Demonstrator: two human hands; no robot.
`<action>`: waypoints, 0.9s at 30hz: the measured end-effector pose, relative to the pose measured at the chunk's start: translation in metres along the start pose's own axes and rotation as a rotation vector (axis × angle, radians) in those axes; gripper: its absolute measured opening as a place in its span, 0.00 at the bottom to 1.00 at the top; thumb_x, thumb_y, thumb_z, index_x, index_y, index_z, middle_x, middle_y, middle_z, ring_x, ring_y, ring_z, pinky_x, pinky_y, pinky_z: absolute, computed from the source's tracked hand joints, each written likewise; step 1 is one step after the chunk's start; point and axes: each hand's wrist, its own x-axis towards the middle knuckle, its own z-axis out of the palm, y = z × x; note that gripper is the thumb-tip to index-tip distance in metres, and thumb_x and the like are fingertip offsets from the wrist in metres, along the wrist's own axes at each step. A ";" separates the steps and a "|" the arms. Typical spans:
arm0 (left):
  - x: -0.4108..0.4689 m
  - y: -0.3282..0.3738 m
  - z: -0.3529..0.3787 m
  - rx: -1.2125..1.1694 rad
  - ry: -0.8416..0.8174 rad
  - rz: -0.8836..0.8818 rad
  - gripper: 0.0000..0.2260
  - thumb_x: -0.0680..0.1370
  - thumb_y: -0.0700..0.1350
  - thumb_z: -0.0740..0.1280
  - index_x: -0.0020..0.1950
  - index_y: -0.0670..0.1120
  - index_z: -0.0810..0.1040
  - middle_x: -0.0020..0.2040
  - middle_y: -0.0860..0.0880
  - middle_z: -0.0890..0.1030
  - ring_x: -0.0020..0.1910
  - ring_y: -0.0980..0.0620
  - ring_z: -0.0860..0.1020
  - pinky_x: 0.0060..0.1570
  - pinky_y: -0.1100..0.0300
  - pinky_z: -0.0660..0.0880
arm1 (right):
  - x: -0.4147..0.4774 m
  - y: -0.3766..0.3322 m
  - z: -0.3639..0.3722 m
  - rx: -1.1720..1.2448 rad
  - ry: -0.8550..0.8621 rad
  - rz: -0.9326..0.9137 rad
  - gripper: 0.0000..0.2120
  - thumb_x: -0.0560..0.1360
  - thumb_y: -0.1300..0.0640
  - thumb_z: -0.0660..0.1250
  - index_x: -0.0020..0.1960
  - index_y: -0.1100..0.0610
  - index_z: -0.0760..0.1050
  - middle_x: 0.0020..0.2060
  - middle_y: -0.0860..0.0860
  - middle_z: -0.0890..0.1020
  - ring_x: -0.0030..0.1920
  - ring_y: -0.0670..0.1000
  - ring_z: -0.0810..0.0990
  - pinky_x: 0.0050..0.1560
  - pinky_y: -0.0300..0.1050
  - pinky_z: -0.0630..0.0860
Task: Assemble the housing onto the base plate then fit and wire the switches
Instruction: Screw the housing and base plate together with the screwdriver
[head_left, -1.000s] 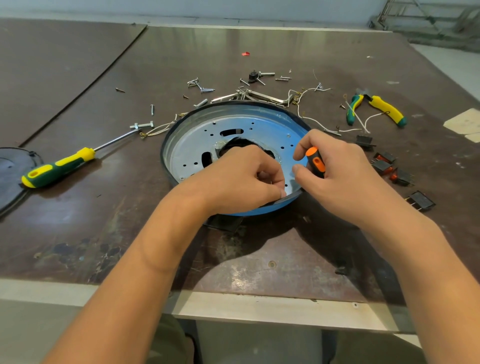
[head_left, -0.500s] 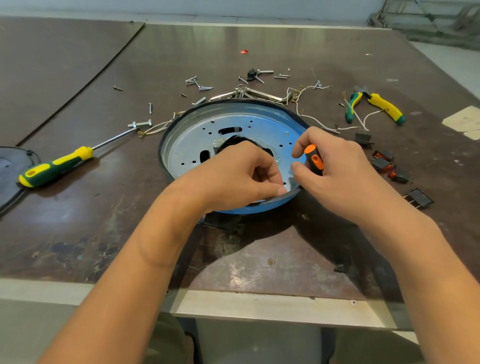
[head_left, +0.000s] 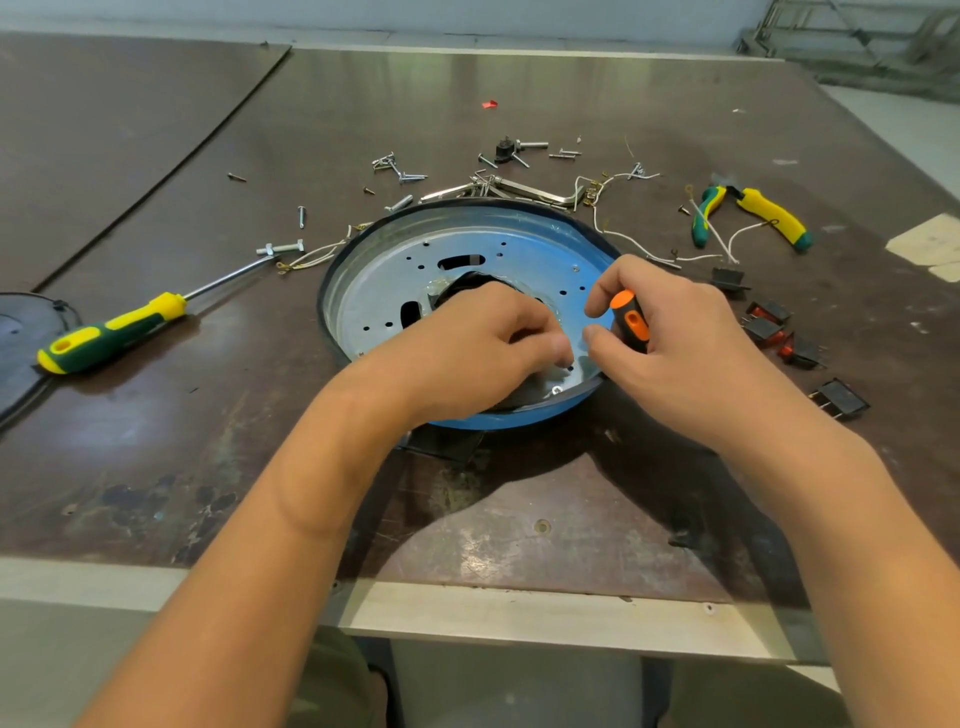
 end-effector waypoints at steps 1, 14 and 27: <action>0.000 -0.001 0.000 -0.014 0.007 -0.001 0.09 0.80 0.53 0.65 0.47 0.52 0.83 0.40 0.53 0.83 0.38 0.60 0.79 0.37 0.70 0.73 | 0.000 0.000 0.000 -0.004 -0.002 0.001 0.06 0.77 0.54 0.67 0.50 0.47 0.70 0.34 0.45 0.74 0.34 0.36 0.72 0.34 0.25 0.67; -0.002 0.000 0.001 0.088 -0.035 0.077 0.08 0.79 0.52 0.68 0.43 0.50 0.82 0.36 0.49 0.81 0.35 0.53 0.76 0.36 0.61 0.73 | 0.001 0.000 0.000 -0.015 0.000 -0.001 0.06 0.77 0.54 0.67 0.51 0.47 0.70 0.35 0.45 0.74 0.35 0.34 0.72 0.35 0.25 0.68; -0.001 0.002 -0.002 0.017 -0.080 0.027 0.03 0.78 0.45 0.70 0.46 0.53 0.83 0.39 0.57 0.83 0.38 0.64 0.79 0.38 0.73 0.73 | 0.000 0.000 0.001 -0.007 0.006 -0.004 0.06 0.76 0.54 0.67 0.50 0.47 0.70 0.34 0.45 0.74 0.33 0.36 0.72 0.34 0.26 0.67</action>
